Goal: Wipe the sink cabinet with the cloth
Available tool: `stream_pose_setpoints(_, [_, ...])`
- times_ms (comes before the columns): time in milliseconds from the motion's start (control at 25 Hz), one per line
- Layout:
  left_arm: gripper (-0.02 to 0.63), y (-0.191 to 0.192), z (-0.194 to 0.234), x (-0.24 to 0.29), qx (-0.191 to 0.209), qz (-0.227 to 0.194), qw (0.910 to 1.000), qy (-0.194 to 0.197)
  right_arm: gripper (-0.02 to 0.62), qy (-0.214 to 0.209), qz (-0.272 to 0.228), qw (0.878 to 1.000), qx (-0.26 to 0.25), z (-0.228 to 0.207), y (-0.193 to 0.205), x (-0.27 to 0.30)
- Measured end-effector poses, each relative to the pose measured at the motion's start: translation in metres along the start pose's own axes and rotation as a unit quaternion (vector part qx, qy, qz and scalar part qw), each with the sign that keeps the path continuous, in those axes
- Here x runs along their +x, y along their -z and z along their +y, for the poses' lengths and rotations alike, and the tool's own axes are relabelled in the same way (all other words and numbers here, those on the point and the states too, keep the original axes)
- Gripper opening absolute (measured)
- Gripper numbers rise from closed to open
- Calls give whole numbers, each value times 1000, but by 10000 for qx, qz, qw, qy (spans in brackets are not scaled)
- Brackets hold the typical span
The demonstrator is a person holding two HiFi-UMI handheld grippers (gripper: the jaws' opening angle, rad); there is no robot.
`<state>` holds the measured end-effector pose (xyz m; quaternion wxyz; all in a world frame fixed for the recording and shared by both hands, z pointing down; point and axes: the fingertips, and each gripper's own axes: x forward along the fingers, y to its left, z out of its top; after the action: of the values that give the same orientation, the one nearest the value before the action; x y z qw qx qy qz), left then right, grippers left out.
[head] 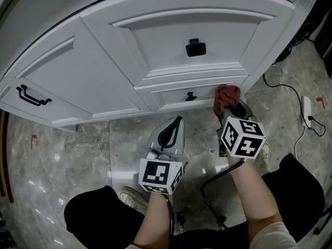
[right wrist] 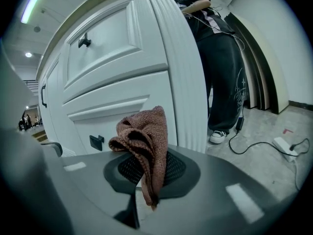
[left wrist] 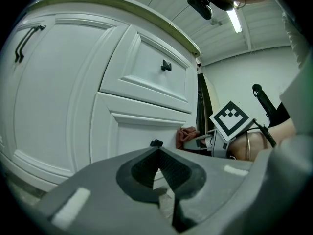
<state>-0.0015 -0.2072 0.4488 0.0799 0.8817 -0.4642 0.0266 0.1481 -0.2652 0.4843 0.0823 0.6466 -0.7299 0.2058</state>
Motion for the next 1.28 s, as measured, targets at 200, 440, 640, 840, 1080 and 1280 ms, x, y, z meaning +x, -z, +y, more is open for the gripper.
stream_pose_setpoints(200, [0, 3, -6, 7, -24, 17, 10000, 34, 78, 342, 34, 9994, -49, -32, -1, -6])
stream_pose_setpoints(440, [0, 20, 6, 3, -29, 171, 9998, -77, 78, 422, 90, 9991, 13, -35, 15, -3])
stream_pose_setpoints(640, [0, 28, 33, -12, -65, 227, 9991, -356, 78, -132, 438, 9989, 43, 30, 59, 14])
stream_pose_setpoints(840, [0, 37, 60, -33, -89, 331, 9976, -602, 78, -875, 627, 9940, -216, 110, 88, 30])
stream_pose_setpoints(1080, [0, 44, 90, -57, -152, 397, 9951, -892, 77, -1658, 525, 9843, -294, 186, 89, 47])
stream_pose_setpoints(1280, [0, 49, 103, -68, -155, 434, 9942, -967, 77, -1962, 444, 9785, -448, 217, 90, 57])
